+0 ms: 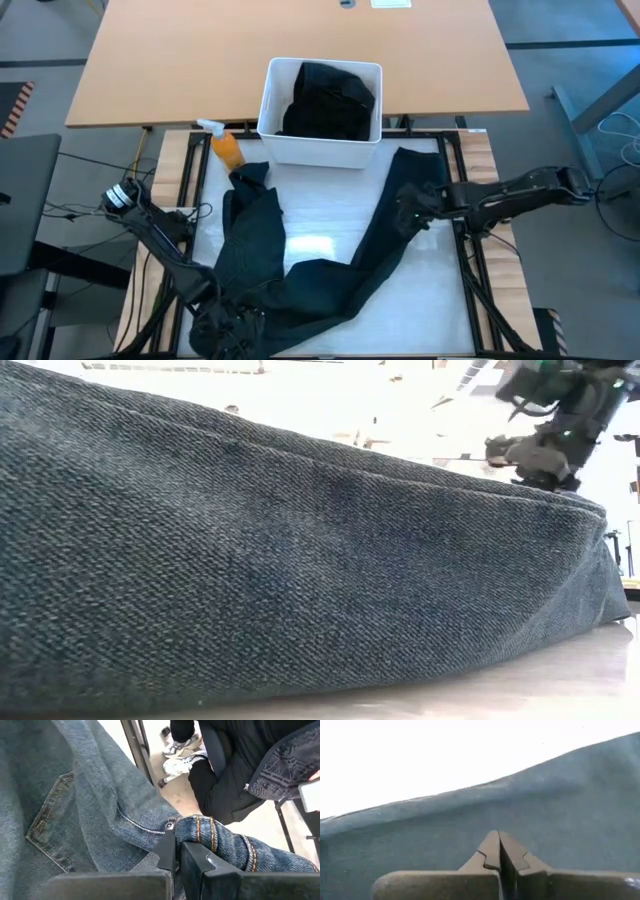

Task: Fold laundry
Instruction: Fold the blue long pants

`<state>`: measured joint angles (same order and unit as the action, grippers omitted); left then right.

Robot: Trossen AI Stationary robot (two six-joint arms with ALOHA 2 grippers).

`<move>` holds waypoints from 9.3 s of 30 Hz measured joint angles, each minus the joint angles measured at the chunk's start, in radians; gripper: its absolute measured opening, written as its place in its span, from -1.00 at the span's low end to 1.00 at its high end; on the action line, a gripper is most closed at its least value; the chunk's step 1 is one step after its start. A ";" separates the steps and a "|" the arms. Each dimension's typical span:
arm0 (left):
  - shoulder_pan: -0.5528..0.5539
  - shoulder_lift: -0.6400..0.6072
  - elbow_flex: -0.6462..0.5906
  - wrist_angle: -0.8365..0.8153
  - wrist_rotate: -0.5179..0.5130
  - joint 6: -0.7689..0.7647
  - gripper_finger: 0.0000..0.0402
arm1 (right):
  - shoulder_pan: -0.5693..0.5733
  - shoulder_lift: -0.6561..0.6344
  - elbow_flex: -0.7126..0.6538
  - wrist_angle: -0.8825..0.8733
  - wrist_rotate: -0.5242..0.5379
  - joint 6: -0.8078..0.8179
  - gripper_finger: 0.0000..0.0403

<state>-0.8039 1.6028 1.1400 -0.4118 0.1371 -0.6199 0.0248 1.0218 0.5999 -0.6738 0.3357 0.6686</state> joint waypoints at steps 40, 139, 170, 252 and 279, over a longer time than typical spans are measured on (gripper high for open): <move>-0.003 0.001 0.183 -0.260 -0.247 0.108 -0.97 | -0.531 0.093 -0.002 0.504 0.029 -0.259 -0.92; 0.114 0.145 -0.196 0.080 -0.193 -0.161 -0.33 | -0.551 0.331 0.152 0.004 0.105 -0.105 -0.90; 0.209 0.243 -0.189 0.238 -0.364 0.021 -0.33 | -0.587 0.456 0.102 0.044 -0.033 -0.257 -0.90; 0.305 0.215 -0.087 0.194 -0.409 0.172 -0.33 | -0.596 -0.194 0.082 -0.082 -0.072 -0.432 -0.90; 0.392 0.163 0.181 0.009 -0.423 0.472 -0.42 | 0.152 0.352 0.082 0.308 -0.044 -0.090 -0.90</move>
<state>-0.4123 1.7662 1.3210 -0.4025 -0.2862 -0.1474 0.1770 1.3735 0.6820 -0.3662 0.2917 0.5788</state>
